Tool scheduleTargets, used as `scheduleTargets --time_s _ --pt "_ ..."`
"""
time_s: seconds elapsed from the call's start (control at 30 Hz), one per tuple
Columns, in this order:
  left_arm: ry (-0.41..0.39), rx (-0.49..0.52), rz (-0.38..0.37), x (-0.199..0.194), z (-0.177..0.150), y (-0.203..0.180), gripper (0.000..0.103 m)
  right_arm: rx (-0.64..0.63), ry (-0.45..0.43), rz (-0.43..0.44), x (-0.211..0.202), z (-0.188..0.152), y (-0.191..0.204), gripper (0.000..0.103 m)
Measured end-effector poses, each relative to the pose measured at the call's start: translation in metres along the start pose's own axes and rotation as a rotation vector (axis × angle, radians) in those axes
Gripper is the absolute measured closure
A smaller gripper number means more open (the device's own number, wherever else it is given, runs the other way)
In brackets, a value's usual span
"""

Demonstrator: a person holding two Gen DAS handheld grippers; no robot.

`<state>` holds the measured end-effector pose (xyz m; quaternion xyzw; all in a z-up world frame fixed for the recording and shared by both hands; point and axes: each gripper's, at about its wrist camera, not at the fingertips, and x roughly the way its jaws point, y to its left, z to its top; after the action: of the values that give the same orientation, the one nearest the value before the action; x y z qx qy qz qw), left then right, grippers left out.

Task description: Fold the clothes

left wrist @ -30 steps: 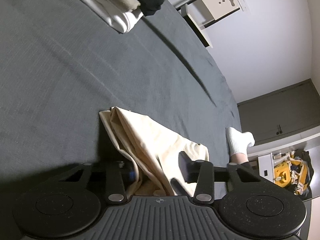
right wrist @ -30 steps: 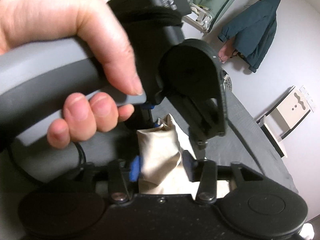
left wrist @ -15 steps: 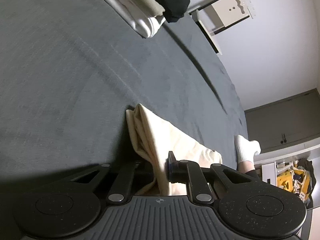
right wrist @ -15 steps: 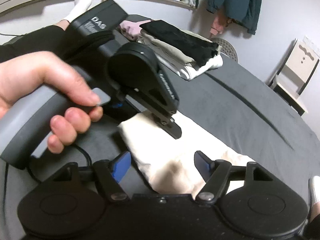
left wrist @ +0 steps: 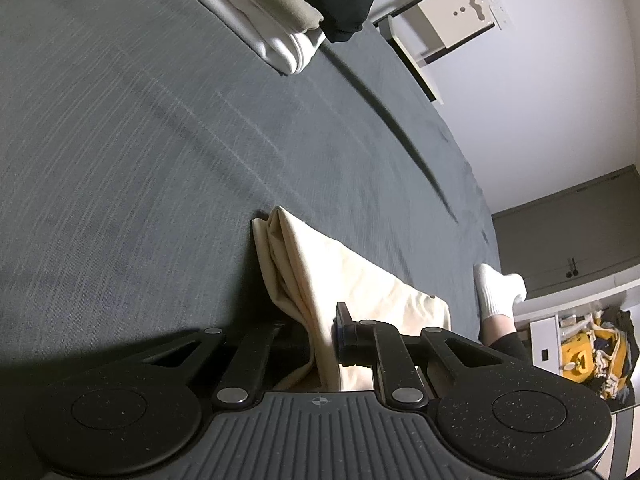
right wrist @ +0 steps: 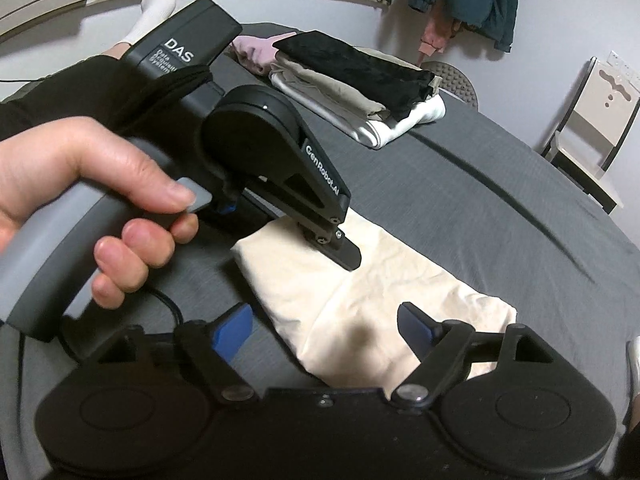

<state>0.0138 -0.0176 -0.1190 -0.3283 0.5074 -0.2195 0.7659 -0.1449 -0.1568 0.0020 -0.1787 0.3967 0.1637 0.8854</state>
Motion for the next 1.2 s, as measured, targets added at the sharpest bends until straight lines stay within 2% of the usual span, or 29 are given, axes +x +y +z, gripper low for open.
scheduleTargets --time_s 0.53,0.63,0.7,0.8,0.87,0.97,1.07,1.17,1.2 --pt "-0.003 -0.004 -0.007 0.001 -0.003 -0.002 0.089 -0.047 0.006 -0.001 0.002 0.002 0.006 0.016" --pt "-0.009 0.006 -0.003 0.001 -0.004 -0.003 0.095 -0.046 -0.002 0.006 0.0 0.003 0.004 0.016" --pt "-0.016 0.028 0.006 0.0 -0.005 -0.006 0.095 -0.044 -0.016 0.015 -0.005 0.004 0.001 0.016" --pt "-0.029 0.064 0.02 -0.003 -0.006 -0.011 0.096 0.007 -0.049 0.046 -0.016 0.009 -0.025 0.016" --pt "-0.037 0.08 0.028 -0.006 -0.005 -0.012 0.096 0.103 -0.042 0.072 -0.02 0.01 -0.056 0.016" --pt "-0.048 0.082 0.029 -0.01 -0.004 -0.01 0.096 0.325 -0.01 0.099 -0.019 -0.001 -0.116 0.016" --pt "-0.057 0.098 0.031 -0.014 -0.004 -0.009 0.096 0.514 0.052 0.142 -0.01 -0.021 -0.16 0.027" --pt "-0.061 0.114 0.023 -0.016 -0.003 -0.01 0.096 0.718 0.099 0.237 0.006 -0.046 -0.194 0.036" --pt "-0.061 0.124 0.024 -0.016 -0.002 -0.011 0.096 0.785 0.119 0.269 0.013 -0.053 -0.203 0.036"
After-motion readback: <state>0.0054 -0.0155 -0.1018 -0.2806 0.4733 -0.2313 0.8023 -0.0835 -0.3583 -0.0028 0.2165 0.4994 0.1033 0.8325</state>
